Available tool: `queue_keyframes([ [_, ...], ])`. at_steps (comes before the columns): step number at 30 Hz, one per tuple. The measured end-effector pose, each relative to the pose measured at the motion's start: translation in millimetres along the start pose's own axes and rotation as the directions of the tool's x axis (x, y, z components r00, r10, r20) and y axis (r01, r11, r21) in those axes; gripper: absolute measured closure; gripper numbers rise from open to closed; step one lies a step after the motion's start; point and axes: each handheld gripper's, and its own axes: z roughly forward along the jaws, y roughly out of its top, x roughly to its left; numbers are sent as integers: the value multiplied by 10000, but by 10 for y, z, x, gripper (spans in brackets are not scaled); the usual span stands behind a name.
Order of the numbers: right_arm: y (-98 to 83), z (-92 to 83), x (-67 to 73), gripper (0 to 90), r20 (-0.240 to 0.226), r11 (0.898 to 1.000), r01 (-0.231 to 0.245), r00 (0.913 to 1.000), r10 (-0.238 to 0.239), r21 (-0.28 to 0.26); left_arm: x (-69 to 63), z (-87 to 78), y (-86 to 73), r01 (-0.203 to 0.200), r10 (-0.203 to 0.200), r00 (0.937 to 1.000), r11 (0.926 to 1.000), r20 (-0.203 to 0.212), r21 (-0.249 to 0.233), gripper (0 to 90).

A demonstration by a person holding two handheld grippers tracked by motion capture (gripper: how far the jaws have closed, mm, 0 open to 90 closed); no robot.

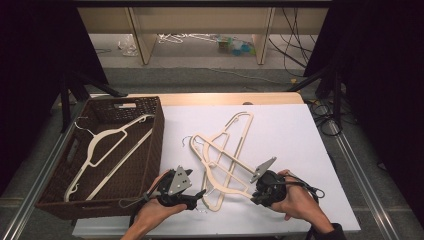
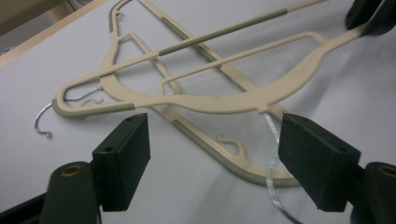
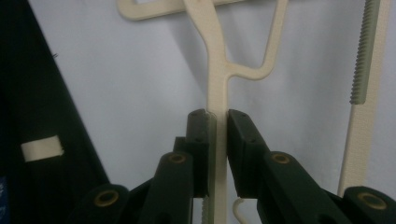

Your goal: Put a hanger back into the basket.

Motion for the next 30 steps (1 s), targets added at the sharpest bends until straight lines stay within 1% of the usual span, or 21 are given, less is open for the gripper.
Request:
queue_keyframes([
  [2, -19, -63, 8, 793, -136, 9999, 146, 9998, -146, -7, 31, 81, -1, -372, 372, 9993, 9988, 14, 318, 279],
  [4, -29, -101, 13, 793, -196, 9997, 246, 9995, -246, -29, 31, 119, 3, -621, 617, 9980, 9976, 131, 312, 286],
  [5, -34, -118, 14, 793, -224, 9995, 327, 9992, -327, -39, 31, 119, 3, -621, 617, 9980, 9976, 131, 312, 294],
  [6, -39, -134, 19, 793, -296, 9994, 344, 9990, -345, -41, 37, 161, 2, -1105, 1100, 9938, 9933, 154, 347, 299],
  [7, -39, -134, 19, 793, -296, 9994, 344, 9990, -345, -41, 37, 161, 2, -1105, 1100, 9938, 9933, 154, 347, 300],
  [9, -48, -156, 27, 793, -450, 9995, 327, 9984, -328, -31, 47, 194, 0, -1333, 1328, 9911, 9899, 137, 475, 309],
  [11, -55, -171, 29, 793, -459, 9993, 368, 9983, -368, -19, 32, 229, -6, -1985, 1974, 9800, 9784, 232, 583, 344],
  [12, -58, -178, 30, 793, -422, 9993, 368, 9984, -371, -81, 7, 245, -7, -2180, 2170, 9759, 9739, 226, 630, 343],
  [13, -59, -185, 26, 793, -509, 9991, 413, 9978, -417, -96, 7, 245, -7, -2180, 2170, 9759, 9739, 226, 630, 341],
  [16, -56, -199, 29, 793, -561, 9989, 459, 9973, -465, -108, -27, 277, -2, -2545, 2533, 9669, 9658, 295, 493, 340],
  [17, -53, -211, 35, 793, -599, 9987, 479, 9970, -487, -148, -31, 284, 6, -2749, 2744, 9615, 9602, 169, 501, 336],
  [18, -52, -215, 34, 793, -611, 9988, 466, 9970, -475, -159, -42, 298, 11, -2990, 2982, 9542, 9536, 255, 362, 341],
  [20, -54, -221, 29, 793, -652, 9988, 457, 9968, -467, -164, -49, 308, 13, -3052, 3043, 9521, 9517, 285, 328, 344],
  [21, -58, -220, 27, 793, -616, 9988, 473, 9969, -482, -153, -69, 323, 22, -3319, 3311, 9432, 9428, 287, 322, 346],
  [22, -58, -220, 27, 793, -616, 9988, 473, 9969, -482, -153, -69, 323, 22, -3319, 3311, 9432, 9428, 287, 322, 356],
  [25, -56, -200, 21, 792, -783, 9978, 615, 9949, -633, -257, -100, 340, 41, -3862, 3855, 9213, 9224, 514, 33, 380],
  [26, -62, -196, 9, 792, -792, 9973, 679, 9944, -698, -272, -99, 347, 50, -4136, 4128, 9087, 9105, 617, -6, 414],
  [27, -69, -196, -2, 792, -895, 9970, 705, 9933, -731, -316, -106, 356, 49, -4264, 4261, 9016, 9044, 749, -128, 422],
  [28, -69, -196, -2, 792, -895, 9970, 705, 9933, -731, -316, -104, 363, 59, -4498, 4498, 8897, 8929, 779, -186, 422],
  [29, -90, -196, -30, 792, -903, 9968, 707, 9932, -737, -360, -94, 391, 81, -4741, 4747, 8737, 8799, 1065, -329, 433],
  [30, -103, -195, -53, 792, -970, 9966, 710, 9925, -747, -415, -94, 391, 81, -4741, 4747, 8737, 8799, 1065, -329, 453],
])
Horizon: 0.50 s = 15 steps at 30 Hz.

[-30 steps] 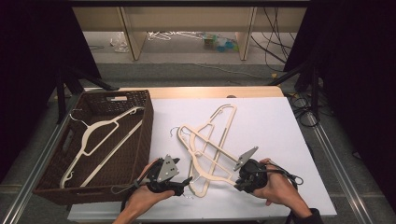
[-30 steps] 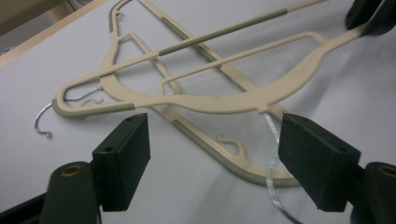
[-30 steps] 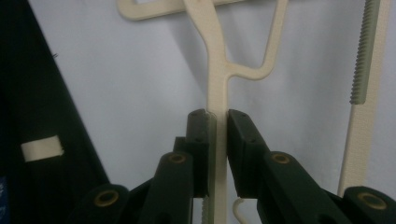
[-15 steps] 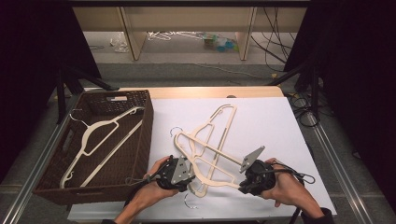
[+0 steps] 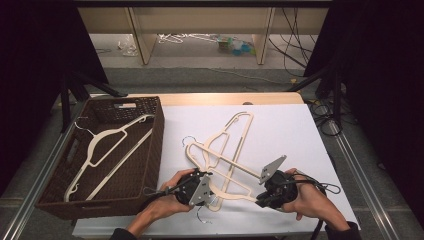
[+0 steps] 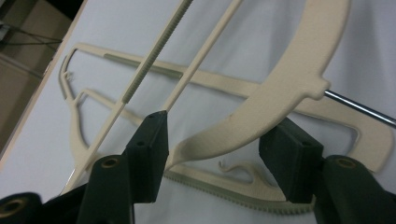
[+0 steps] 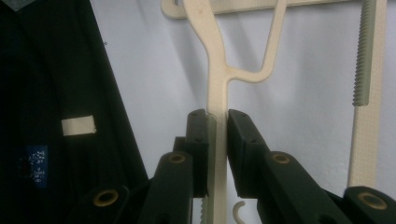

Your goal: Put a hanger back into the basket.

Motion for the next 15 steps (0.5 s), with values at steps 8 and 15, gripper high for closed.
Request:
queue_keyframes([
  [8, -102, 13, -126, 792, -458, 9998, -44, 9989, 34, -213, 32, 41, 88, -1506, 1522, 9866, 9881, 585, -305, 582],
  [15, -184, 80, -231, 792, -735, 9996, -185, 9972, 169, -216, 36, 39, 178, -2252, 2285, 9720, 9725, 554, -603, 689],
])
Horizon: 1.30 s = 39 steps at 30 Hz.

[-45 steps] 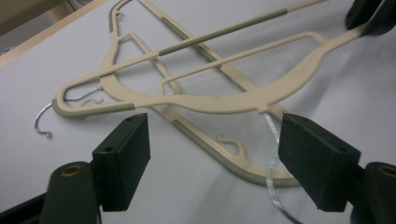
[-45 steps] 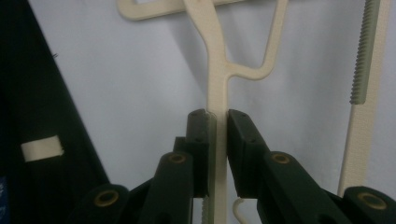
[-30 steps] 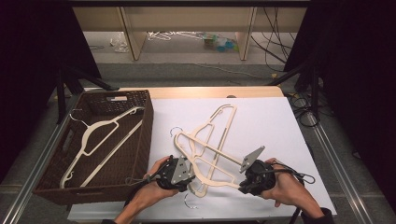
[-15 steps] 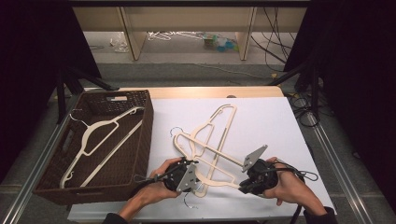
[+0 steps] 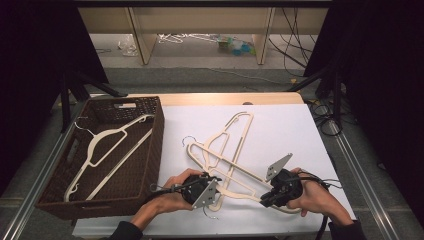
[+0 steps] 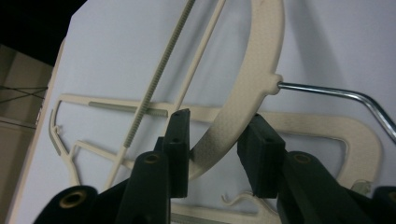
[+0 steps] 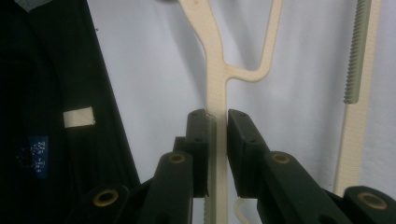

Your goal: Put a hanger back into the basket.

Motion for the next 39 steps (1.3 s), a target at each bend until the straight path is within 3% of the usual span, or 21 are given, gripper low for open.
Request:
queue_keyframes([
  [5, -13, -42, -18, 786, 35, 9998, -120, 9999, 121, -166, 90, -77, 115, -496, 496, 9986, 9988, -195, -14, 750],
  [7, -10, -98, -10, 776, 286, 9992, -165, 9994, 175, -357, 136, -112, 163, -547, 543, 9978, 9985, -390, -96, 774],
  [9, 0, -165, -3, 694, 731, 9977, -253, 9969, 299, -622, 188, -156, 216, -634, 631, 9966, 9980, -530, -48, 803],
  [10, 17, -252, 6, 661, 1282, 9942, -398, 9904, 525, -998, 217, -181, 248, -689, 686, 9960, 9976, -572, -38, 823],
  [13, 34, -333, 16, 586, 1558, 9894, -395, 9859, 613, -1395, 273, -214, 298, -639, 643, 9945, 9979, -833, 74, 837],
  [15, 66, -478, 39, 489, 2215, 9672, -534, 9689, 1103, -2482, 346, -254, 315, -352, 362, 9948, 9993, -951, 122, 845],
  [16, 66, -478, 39, 489, 2215, 9672, -534, 9689, 1103, -2482, 372, -268, 322, -187, 196, 9941, 9998, -1063, 89, 845],
  [20, 96, -603, 76, 404, 2515, 9312, -581, 9551, 1568, -3599, 500, -351, 419, 463, -430, 9932, 9986, -1085, 274, 849],
  [21, 106, -639, 92, 381, 2681, 9260, -619, 9481, 1712, -3724, 527, -360, 433, 747, -714, 9922, 9968, -1022, 282, 851],
  [22, 128, -720, 122, 355, 2936, 9083, -608, 9355, 1964, -4139, 570, -365, 437, 936, -896, 9907, 9950, -1025, 347, 851],
  [23, 128, -720, 122, 355, 2936, 9083, -608, 9355, 1964, -4139, 592, -365, 436, 1043, -998, 9898, 9937, -1018, 404, 851],
  [25, 140, -765, 143, 351, 3094, 8918, -538, 9271, 2118, -4491, 623, -353, 440, 1409, -1341, 9852, 9883, -1068, 591, 855],
  [26, 143, -813, 170, 349, 3033, 8837, -497, 9290, 2120, -4655, 653, -361, 430, 1727, -1643, 9802, 9825, -1105, 705, 857],
  [27, 143, -813, 170, 349, 3033, 8837, -497, 9290, 2120, -4655, 653, -361, 430, 1727, -1643, 9802, 9825, -1105, 705, 857],
  [29, 149, -841, 208, 343, 3030, 8775, -526, 9272, 2201, -4767, 712, -382, 409, 2123, -2026, 9721, 9743, -1186, 754, 857],
  [32, 163, -823, 253, 341, 3038, 8819, -470, 9291, 2111, -4692, 825, -440, 394, 2716, -2619, 9557, 9606, -1342, 597, 857],
  [34, 175, -794, 278, 339, 3027, 8836, -434, 9307, 2055, -4662, 915, -483, 385, 3430, -3366, 9322, 9389, -1333, 282, 857],
  [36, 181, -755, 296, 334, 2965, 8836, -460, 9328, 2049, -4660, 1006, -539, 386, 3879, -3835, 9139, 9217, -1333, 75, 857],
  [37, 180, -705, 304, 334, 2891, 8908, -439, 9376, 1930, -4524, 1074, -601, 399, 4385, -4360, 8921, 8987, -1183, -50, 858],
  [38, 180, -705, 304, 334, 2891, 8908, -439, 9376, 1930, -4524, 1074, -601, 399, 4385, -4360, 8921, 8987, -1183, -50, 857],
  [39, 172, -656, 313, 334, 2808, 8951, -512, 9402, 1926, -4428, 1117, -653, 407, 4835, -4836, 8690, 8749, -1053, -277, 858],
])
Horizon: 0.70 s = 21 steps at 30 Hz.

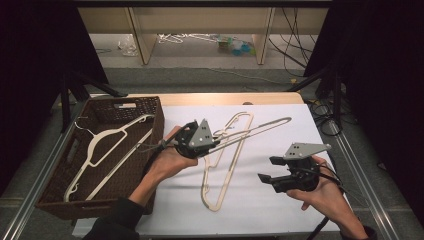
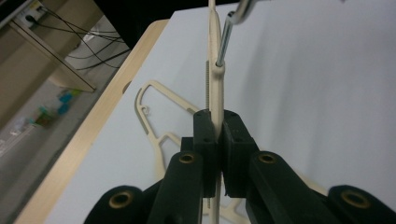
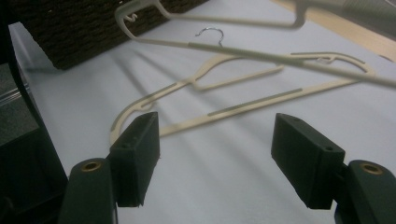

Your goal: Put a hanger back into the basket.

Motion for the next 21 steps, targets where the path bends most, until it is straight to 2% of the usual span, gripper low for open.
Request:
queue_keyframes([
  [1, 0, 0, 0, 334, 0, 10000, 0, 10000, 0, 0, 35, -42, 21, 432, -431, 9990, 9990, 93, -109, 858],
  [2, -33, 27, 18, 334, -192, 10000, 3, 9998, -3, 35, 88, -125, 47, 1424, -1413, 9896, 9887, 265, -470, 857],
  [3, -33, 27, 18, 334, -192, 10000, 3, 9998, -3, 35, 88, -125, 47, 1424, -1413, 9896, 9887, 265, -470, 857],
  [4, -64, 44, 45, 328, -261, 9999, -1, 9997, 5, 134, 105, -171, 60, 1850, -1833, 9825, 9808, 334, -610, 857],
  [8, -149, 102, 107, 323, -543, 9993, 205, 9984, -186, 329, 173, -377, 102, 2820, -2744, 9581, 9538, 823, -1036, 857],
  [9, -149, 102, 107, 323, -543, 9993, 205, 9984, -186, 329, 173, -377, 102, 2820, -2744, 9581, 9538, 823, -1036, 857],
  [10, -167, 113, 117, 323, -584, 9991, 227, 9981, -206, 369, 184, -430, 111, 3014, -2920, 9519, 9471, 932, -1102, 857],
  [11, -196, 127, 132, 323, -613, 9988, 238, 9979, -212, 424, 201, -474, 116, 3084, -2987, 9494, 9451, 971, -1081, 858],
  [12, -219, 138, 140, 322, -633, 9985, 234, 9978, -203, 487, 213, -514, 116, 3198, -3090, 9457, 9401, 1011, -1180, 858],
  [13, -261, 156, 153, 322, -729, 9978, 244, 9971, -199, 622, 245, -621, 119, 3491, -3368, 9348, 9296, 1127, -1184, 858],
  [14, -261, 156, 153, 322, -729, 9978, 244, 9971, -199, 622, 245, -621, 119, 3491, -3368, 9348, 9296, 1127, -1184, 858],
  [16, -296, 164, 154, 320, -723, 9972, 293, 9971, -244, 682, 284, -740, 125, 3701, -3563, 9264, 9213, 1218, -1197, 858],
  [17, -308, 163, 152, 320, -754, 9971, 225, 9970, -169, 734, 308, -813, 134, 3704, -3585, 9264, 9226, 1151, -1078, 858],
  [21, -352, 161, 141, 313, -661, 9970, 82, 9978, -31, 764, 432, -1088, 117, 3913, -3831, 9198, 9121, 855, -1223, 858],
])
